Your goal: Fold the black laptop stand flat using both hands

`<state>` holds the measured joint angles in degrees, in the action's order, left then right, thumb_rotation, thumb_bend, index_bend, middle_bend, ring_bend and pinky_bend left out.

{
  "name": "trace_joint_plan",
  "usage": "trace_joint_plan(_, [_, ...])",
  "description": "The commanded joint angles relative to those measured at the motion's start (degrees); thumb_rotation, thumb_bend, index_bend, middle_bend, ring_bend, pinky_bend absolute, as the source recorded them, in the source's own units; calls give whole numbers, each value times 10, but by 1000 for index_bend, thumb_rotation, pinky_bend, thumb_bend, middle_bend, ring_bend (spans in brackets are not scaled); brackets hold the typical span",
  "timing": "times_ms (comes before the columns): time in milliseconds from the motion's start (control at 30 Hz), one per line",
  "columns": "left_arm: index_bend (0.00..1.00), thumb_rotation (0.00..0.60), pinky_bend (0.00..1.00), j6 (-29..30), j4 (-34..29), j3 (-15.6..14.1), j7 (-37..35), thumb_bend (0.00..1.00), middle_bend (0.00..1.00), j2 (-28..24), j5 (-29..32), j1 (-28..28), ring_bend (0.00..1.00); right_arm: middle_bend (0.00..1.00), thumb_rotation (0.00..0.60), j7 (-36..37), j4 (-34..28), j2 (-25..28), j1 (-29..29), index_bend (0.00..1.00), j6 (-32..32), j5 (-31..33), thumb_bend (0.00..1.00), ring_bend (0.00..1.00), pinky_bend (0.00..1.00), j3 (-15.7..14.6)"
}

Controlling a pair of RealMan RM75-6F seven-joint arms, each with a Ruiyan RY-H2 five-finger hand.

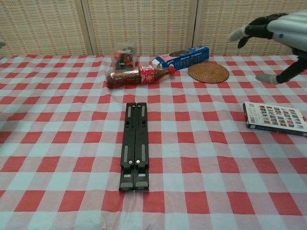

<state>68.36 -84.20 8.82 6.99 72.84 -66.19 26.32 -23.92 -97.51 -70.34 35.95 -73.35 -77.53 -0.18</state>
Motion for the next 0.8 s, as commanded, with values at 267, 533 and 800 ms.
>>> trace_joint_plan(267, [0,600,181,109,-95,-44,40,227,0,-53,-34,-91,0,219,600,42,-34,58,-135,132,-97,8,296,59,65,-43])
trace_joint_plan(533, [0,600,181,164,-133,-71,55,227,0,-63,-79,-137,0,218,600,66,-28,65,-200,132,-141,-4,296,59,65,-52])
trace_joint_plan(800, [0,600,181,180,-147,-74,87,227,0,-57,-96,-153,0,216,600,65,-25,63,-230,132,-151,-17,296,58,65,-42])
